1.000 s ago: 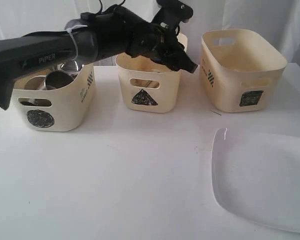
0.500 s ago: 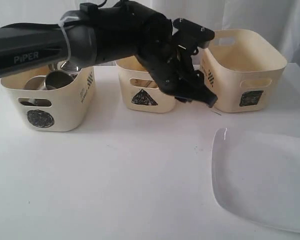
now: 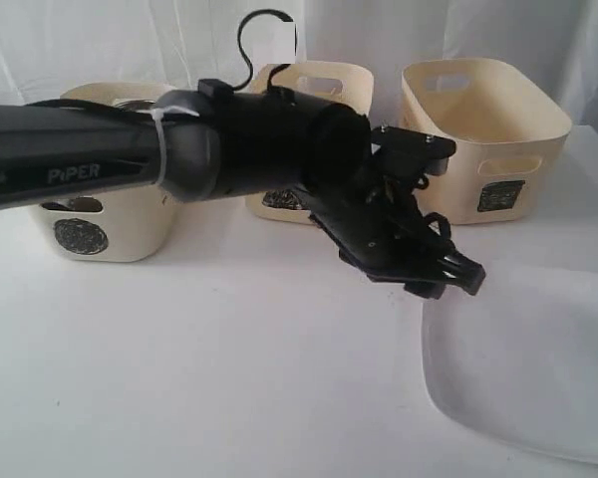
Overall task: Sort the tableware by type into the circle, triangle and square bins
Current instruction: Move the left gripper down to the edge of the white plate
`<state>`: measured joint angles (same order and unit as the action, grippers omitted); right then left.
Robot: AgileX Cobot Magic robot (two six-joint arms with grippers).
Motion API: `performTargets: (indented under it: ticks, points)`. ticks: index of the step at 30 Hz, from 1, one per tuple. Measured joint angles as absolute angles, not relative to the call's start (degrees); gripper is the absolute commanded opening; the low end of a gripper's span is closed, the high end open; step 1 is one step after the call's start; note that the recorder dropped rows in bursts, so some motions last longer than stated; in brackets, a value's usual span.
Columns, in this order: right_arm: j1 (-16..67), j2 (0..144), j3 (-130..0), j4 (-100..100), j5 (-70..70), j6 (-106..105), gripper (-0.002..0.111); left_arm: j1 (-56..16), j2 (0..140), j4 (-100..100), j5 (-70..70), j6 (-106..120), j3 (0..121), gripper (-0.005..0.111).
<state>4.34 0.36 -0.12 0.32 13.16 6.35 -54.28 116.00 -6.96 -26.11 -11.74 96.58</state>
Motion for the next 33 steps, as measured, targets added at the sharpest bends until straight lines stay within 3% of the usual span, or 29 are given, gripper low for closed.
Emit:
performTargets:
  ticks: [33]
  points:
    - [4.34,0.36,-0.12,0.32,13.16,6.35,0.0,-56.43,122.57,-18.73,-21.42,-11.85,93.0,0.066]
